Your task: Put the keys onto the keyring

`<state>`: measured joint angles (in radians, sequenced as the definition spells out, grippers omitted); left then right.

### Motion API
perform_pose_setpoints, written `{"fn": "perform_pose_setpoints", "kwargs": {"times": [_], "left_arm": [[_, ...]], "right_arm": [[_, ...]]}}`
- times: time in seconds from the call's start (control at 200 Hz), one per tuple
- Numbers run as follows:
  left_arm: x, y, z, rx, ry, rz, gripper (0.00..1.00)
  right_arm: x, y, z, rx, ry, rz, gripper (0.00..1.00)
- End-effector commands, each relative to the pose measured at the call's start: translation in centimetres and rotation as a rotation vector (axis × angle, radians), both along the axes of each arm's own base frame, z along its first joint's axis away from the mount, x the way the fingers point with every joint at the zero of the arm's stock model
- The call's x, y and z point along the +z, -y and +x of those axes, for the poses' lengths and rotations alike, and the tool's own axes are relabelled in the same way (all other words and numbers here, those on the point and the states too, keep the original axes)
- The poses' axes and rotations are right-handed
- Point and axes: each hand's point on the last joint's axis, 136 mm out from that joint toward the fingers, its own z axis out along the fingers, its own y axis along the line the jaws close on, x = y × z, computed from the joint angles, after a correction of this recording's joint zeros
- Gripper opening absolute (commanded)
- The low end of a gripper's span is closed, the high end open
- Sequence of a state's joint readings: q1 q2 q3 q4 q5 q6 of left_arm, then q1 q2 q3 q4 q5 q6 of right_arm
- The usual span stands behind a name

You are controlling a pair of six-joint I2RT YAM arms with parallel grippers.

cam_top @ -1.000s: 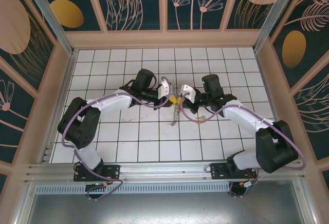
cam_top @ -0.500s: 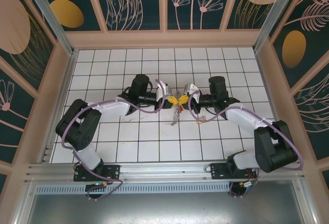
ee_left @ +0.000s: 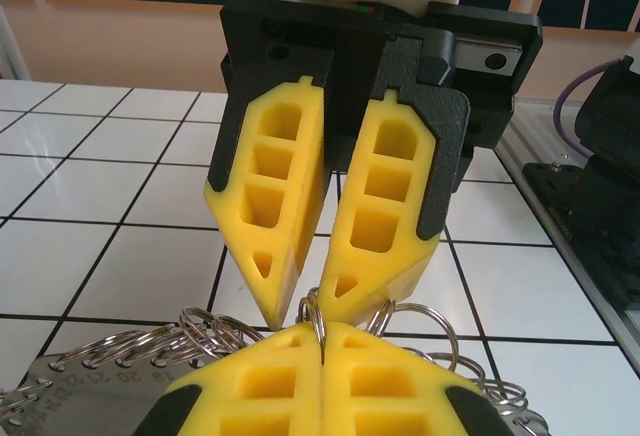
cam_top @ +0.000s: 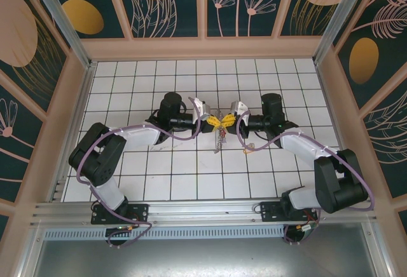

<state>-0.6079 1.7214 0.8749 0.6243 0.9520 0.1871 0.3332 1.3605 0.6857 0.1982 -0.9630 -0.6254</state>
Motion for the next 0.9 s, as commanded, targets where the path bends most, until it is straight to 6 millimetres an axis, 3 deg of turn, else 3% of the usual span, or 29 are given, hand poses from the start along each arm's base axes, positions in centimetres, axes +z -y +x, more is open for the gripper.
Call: {"fn": "perform_pose_setpoints", "kwargs": {"times": [0.0, 0.125, 0.25, 0.395, 0.455, 0.475, 0.636, 0.686, 0.716, 0.891], "left_arm": [[4.7, 0.4, -1.8, -0.100, 0.115, -0.121, 0.00], [5.0, 0.4, -1.8, -0.104, 0.118, -0.130, 0.00], [4.8, 0.5, -1.6, -0.096, 0.112, -0.119, 0.00], [3.1, 0.6, -1.0, -0.086, 0.100, -0.027, 0.00], [1.6, 0.4, -1.0, -0.087, 0.078, 0.032, 0.05], [2.2, 0.6, -0.6, -0.086, 0.099, 0.035, 0.06], [0.3, 0.4, -0.1, -0.079, 0.086, 0.160, 0.13], [0.3, 0.3, 0.0, -0.079, 0.087, 0.180, 0.14], [-0.9, 0.4, 0.2, -0.080, 0.068, 0.205, 0.14], [-1.7, 0.3, 0.6, -0.079, 0.067, 0.257, 0.13]], "right_arm": [[-1.1, 0.7, 0.5, -0.037, -0.006, -0.020, 0.15], [-0.9, 0.6, 0.6, -0.036, -0.006, -0.012, 0.12], [0.0, 0.6, 0.7, -0.050, 0.013, 0.002, 0.00], [0.9, 0.6, 0.9, -0.058, 0.046, -0.021, 0.00], [1.0, 0.4, 0.9, -0.059, 0.048, -0.044, 0.00], [1.0, 0.3, 0.9, -0.058, 0.051, -0.050, 0.00], [0.7, -0.2, 0.9, -0.059, 0.057, -0.108, 0.00], [0.6, -0.4, 0.9, -0.057, 0.055, -0.122, 0.00], [0.7, -0.5, 0.9, -0.055, 0.056, -0.126, 0.00], [1.1, -1.2, 0.7, -0.041, 0.064, -0.141, 0.00]]}}
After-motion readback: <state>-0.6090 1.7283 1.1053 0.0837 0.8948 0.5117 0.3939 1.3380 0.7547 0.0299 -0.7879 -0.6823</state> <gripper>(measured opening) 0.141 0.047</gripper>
